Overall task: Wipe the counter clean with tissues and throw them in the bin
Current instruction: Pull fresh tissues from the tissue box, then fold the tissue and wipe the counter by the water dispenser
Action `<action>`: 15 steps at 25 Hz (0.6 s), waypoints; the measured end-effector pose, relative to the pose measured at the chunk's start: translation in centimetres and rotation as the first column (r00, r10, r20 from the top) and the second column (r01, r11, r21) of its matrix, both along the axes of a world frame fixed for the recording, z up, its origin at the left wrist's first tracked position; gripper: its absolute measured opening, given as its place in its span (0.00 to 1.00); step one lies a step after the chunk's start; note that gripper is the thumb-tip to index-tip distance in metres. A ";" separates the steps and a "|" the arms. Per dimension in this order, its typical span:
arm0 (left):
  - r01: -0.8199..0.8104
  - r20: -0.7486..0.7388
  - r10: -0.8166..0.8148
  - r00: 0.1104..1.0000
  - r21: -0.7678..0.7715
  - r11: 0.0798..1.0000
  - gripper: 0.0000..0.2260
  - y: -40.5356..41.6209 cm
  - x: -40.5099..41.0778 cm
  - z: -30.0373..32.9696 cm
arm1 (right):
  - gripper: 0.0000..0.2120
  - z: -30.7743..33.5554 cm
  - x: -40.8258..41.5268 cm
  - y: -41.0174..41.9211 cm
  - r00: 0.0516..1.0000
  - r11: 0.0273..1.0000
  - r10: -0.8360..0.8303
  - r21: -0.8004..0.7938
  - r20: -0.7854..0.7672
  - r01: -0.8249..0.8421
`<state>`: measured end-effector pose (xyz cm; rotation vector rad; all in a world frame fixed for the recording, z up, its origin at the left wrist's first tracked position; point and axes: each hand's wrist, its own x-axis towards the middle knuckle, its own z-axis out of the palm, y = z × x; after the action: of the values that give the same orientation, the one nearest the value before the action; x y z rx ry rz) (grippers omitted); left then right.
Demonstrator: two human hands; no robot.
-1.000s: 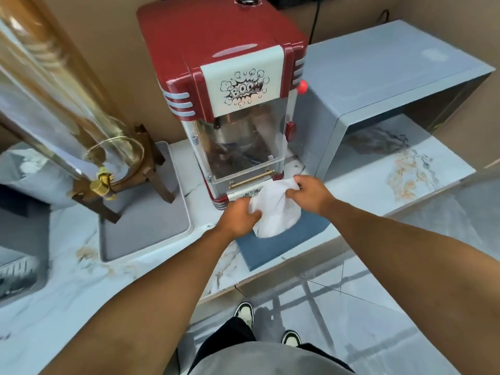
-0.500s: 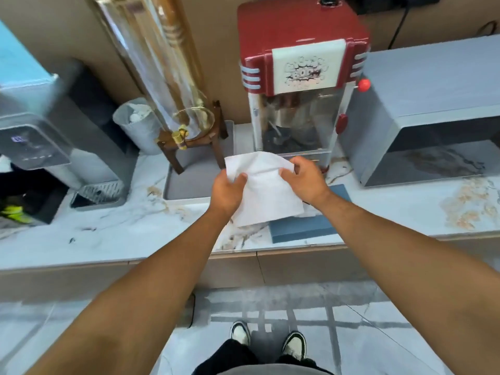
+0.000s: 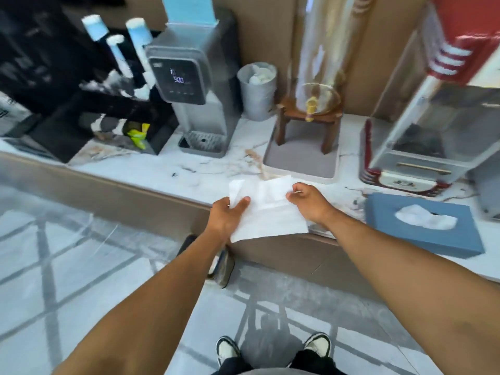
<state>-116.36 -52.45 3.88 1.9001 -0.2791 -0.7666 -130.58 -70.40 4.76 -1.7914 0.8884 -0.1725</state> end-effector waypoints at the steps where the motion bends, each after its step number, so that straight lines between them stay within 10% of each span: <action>1: 0.000 -0.034 0.000 0.999 -0.012 1.000 0.13 2.4 1.7 -0.4 | 0.08 -0.4 2.1 1.9 1.000 1.000 0.002 -0.002 -0.011 -0.002; 8: -0.046 -0.229 0.015 0.973 -0.129 0.991 0.04 14.4 10.8 -2.1 | 0.07 -1.9 12.4 11.9 0.998 0.997 0.066 0.048 -0.001 -0.066; 15: -0.116 -0.332 0.065 0.941 -0.134 0.984 0.18 15.7 16.1 -1.9 | 0.21 -1.7 17.7 13.9 0.999 0.967 0.052 0.249 0.002 -0.051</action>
<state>-100.26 -36.73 1.98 1.6004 -0.0397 -0.9550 -112.84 -56.51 3.08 -1.5792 0.8273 -0.0212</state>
